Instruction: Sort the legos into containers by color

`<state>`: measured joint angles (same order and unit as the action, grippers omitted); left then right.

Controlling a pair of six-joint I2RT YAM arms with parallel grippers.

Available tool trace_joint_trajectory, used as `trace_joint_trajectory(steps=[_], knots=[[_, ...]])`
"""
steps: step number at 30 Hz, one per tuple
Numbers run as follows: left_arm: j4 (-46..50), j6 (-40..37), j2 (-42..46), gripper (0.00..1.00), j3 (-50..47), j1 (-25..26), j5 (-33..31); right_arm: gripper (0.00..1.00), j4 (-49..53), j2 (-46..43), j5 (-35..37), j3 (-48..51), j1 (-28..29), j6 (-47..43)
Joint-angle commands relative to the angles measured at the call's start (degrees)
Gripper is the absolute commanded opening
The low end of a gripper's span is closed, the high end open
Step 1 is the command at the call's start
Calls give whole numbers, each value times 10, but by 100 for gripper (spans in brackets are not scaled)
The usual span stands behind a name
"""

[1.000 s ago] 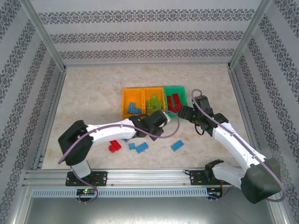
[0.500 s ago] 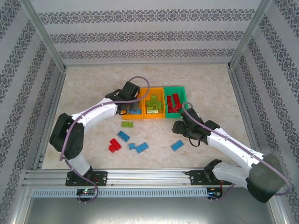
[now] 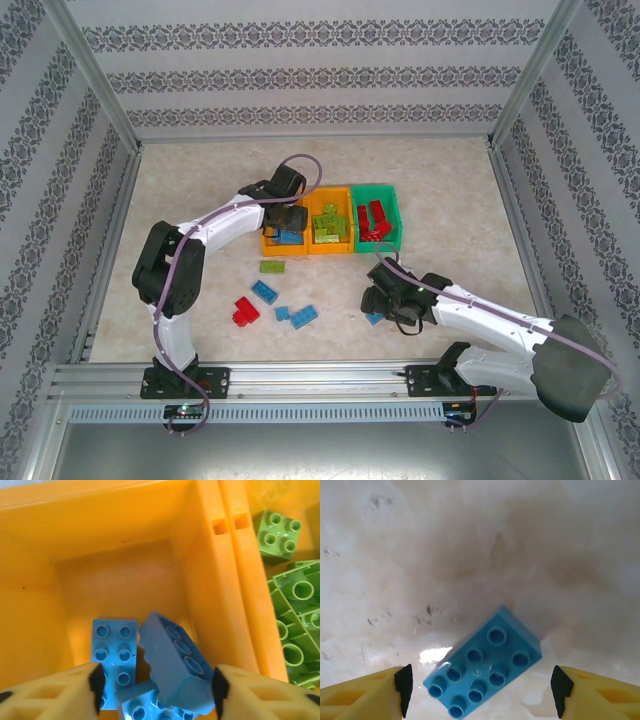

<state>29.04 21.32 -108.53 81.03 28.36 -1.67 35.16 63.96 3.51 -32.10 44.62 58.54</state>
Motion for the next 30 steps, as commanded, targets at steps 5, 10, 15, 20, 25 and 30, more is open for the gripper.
trace_joint_trajectory(steps=[5,10,15,20,25,30], knots=[[-13,23,38,80,-18,-5,15,76,10,17,-10,7,30,59],[-40,18,88,100,-63,5,-8,76,7,40,1,-5,31,61],[-81,21,151,100,-120,9,-8,76,-2,75,5,-12,20,52],[-95,17,200,100,-159,11,-7,74,-1,93,16,-20,16,42],[-102,17,233,100,-186,11,-15,71,9,109,23,-21,13,32],[-96,16,244,100,-197,11,-20,70,12,98,42,-27,15,15]])
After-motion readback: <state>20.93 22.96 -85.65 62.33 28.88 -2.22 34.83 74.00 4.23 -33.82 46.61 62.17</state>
